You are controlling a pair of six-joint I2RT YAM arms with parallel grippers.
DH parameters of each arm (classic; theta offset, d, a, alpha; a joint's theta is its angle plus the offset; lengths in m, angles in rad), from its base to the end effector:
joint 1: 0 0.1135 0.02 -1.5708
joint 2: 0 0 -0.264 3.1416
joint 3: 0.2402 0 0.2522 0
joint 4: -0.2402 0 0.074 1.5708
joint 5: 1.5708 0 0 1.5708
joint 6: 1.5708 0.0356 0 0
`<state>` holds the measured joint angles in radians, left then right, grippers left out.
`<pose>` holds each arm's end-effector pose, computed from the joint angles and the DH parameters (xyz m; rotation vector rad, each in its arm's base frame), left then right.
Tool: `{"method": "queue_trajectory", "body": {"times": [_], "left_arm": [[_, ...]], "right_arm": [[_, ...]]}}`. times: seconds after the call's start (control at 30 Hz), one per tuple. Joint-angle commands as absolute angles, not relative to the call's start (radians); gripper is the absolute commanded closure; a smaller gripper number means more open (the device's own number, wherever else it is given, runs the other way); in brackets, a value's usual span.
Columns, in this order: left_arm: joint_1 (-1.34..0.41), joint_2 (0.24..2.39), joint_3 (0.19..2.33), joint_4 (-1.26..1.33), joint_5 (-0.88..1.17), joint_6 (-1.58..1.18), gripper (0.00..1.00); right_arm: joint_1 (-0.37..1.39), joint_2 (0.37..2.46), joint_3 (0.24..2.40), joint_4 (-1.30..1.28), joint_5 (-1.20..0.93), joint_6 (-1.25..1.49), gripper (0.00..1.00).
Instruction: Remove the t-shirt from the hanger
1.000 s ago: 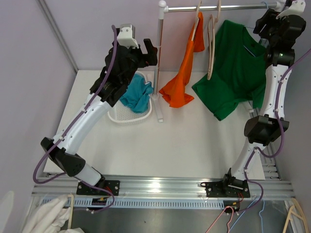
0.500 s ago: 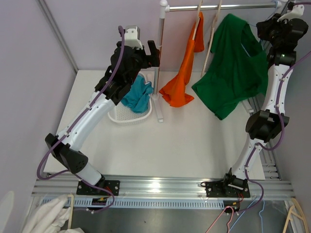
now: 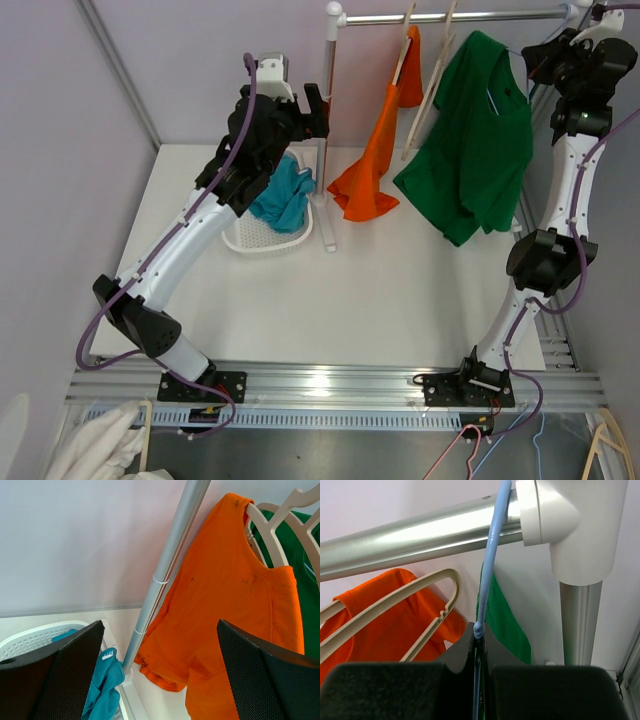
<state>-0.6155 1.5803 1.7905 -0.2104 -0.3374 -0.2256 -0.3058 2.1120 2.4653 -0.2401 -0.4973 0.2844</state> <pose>0.2984 -0.1966 0.4873 0.0417 1.5841 -0.3948 0.4530 -0.1252 0.4927 0.0267 1.4805 0.3445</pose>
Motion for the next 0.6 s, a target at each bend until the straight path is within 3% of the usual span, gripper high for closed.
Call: {"method": "queue_trajectory", "body": {"times": [0.0,0.37,0.57], "left_arm": [[-0.632,1.545,1.793,-0.173,-0.345,-0.19,0.0],[-0.698,1.482,1.782,-0.126,-0.382,-0.097,0.0],[-0.73,1.448,1.775,-0.158,-0.359,-0.078,0.01]], "right_arm": [[-0.304,1.969,2.421,-0.213,-0.525,0.293,1.0],[-0.261,1.887,2.457,-0.19,-0.54,0.233,1.0],[-0.223,1.76,2.422,-0.48,-0.323,0.253,1.0]]}}
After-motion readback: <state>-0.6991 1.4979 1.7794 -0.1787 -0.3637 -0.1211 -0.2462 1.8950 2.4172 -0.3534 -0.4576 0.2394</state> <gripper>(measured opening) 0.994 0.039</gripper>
